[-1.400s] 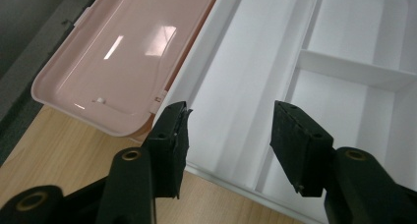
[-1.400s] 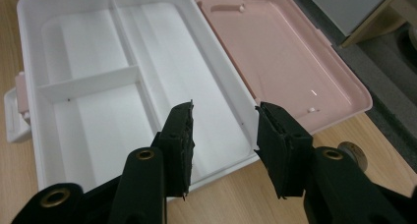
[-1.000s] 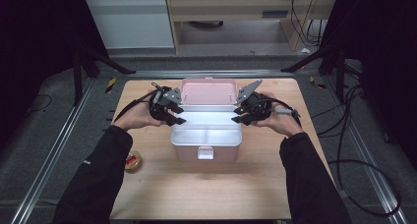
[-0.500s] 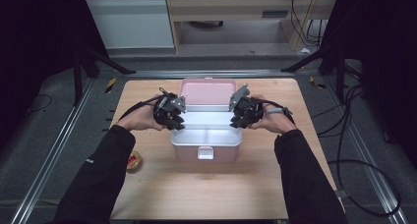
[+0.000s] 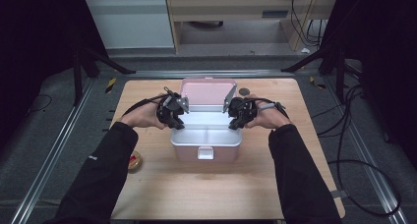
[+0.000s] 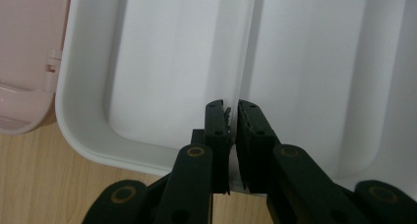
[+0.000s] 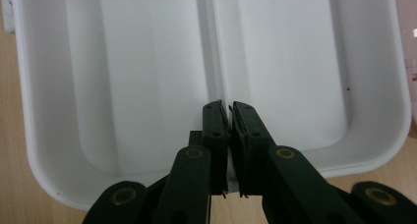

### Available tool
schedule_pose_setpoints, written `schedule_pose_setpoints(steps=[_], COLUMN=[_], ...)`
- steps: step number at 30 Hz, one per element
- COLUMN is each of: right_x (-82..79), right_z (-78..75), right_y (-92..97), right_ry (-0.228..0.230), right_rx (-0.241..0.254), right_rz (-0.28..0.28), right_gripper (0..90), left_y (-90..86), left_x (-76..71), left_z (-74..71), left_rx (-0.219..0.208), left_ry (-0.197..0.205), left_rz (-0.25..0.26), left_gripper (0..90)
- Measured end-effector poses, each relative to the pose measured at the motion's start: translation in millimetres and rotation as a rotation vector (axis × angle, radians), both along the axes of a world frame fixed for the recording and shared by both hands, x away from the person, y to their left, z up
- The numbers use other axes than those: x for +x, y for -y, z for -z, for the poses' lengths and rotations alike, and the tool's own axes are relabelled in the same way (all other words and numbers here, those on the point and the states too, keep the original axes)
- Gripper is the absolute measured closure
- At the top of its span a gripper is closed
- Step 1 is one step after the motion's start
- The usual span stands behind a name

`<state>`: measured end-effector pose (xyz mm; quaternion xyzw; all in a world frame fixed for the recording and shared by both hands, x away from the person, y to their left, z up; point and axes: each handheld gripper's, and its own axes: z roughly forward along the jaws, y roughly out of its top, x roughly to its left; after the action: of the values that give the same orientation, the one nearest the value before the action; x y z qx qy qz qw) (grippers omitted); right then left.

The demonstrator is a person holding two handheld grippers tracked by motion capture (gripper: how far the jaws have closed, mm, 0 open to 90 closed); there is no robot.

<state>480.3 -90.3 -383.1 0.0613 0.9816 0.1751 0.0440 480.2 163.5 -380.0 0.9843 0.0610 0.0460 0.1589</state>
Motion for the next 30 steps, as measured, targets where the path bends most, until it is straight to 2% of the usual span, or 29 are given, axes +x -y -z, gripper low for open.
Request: schedule_pose_setpoints(steps=[6,11,16,22,25,27,30], right_x=[5.2,7.1,5.2,4.1,1.6,-1.3,-9.3], right_z=[-0.4,-0.5,-1.6,-7.1,-14.9,-22.2,-36.4], right_y=[0.5,3.7,3.9,4.2,5.7,8.3,8.7], right_ry=[-0.039,-0.043,-0.026,-0.018,0.016,0.018,0.037], right_rx=[0.005,0.031,0.033,0.033,0.039,0.054,0.064], right_rz=[0.008,0.015,0.012,0.006,0.010,0.011,-0.002], right_gripper=[85.5,85.7,86.0,86.5,86.3,86.5,86.9], left_y=[0.5,1.3,-2.0,1.0,-0.4,-2.8,-4.7], left_x=[2.5,4.3,7.3,2.9,1.4,-1.4,-8.1], left_z=[-0.4,-0.8,-2.6,-12.1,-19.6,-27.4,-41.7], left_rx=[0.005,0.011,-0.017,0.001,-0.016,-0.036,-0.044], left_ry=[-0.017,-0.023,-0.048,-0.016,0.002,0.005,0.022], left_rz=[0.005,0.012,-0.002,0.021,0.020,0.029,0.039], left_gripper=[84.0,84.9,85.2,86.6,86.7,86.6,86.7])
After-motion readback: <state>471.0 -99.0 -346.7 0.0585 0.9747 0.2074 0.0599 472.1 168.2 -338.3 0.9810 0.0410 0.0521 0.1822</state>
